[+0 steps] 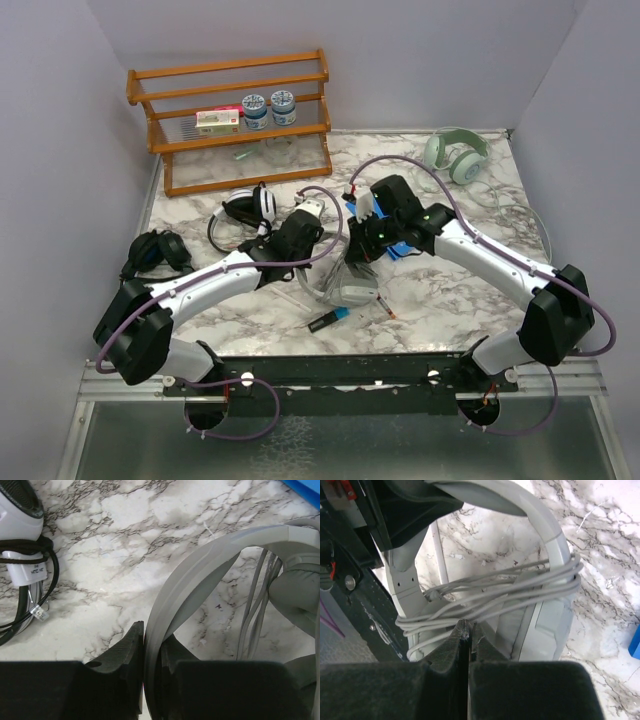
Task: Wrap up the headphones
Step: Wrap the headphones cable around the headphones.
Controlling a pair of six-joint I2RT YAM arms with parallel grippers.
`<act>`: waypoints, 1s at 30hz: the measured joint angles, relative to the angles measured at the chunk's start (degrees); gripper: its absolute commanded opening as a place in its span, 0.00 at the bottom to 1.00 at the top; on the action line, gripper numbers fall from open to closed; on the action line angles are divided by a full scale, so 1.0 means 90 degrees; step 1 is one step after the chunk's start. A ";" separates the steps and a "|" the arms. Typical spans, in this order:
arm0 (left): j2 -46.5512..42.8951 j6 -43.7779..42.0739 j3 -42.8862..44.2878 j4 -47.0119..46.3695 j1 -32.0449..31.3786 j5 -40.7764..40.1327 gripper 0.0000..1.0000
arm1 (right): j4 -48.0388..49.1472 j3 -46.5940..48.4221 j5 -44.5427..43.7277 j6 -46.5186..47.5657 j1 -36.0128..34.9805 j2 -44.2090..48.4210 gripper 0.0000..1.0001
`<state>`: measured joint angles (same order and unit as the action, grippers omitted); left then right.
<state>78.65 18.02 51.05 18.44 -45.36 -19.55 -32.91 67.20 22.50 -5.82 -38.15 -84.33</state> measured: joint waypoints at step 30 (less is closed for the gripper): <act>0.0913 0.0019 0.0712 0.0493 0.0335 0.1848 0.00 | 0.0554 -0.0889 -0.1030 0.0177 0.0007 0.0874 0.31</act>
<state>86.87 18.20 57.45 22.87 -42.35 -2.92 -27.92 59.20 13.23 -4.23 -38.09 -76.47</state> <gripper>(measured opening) 0.168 0.270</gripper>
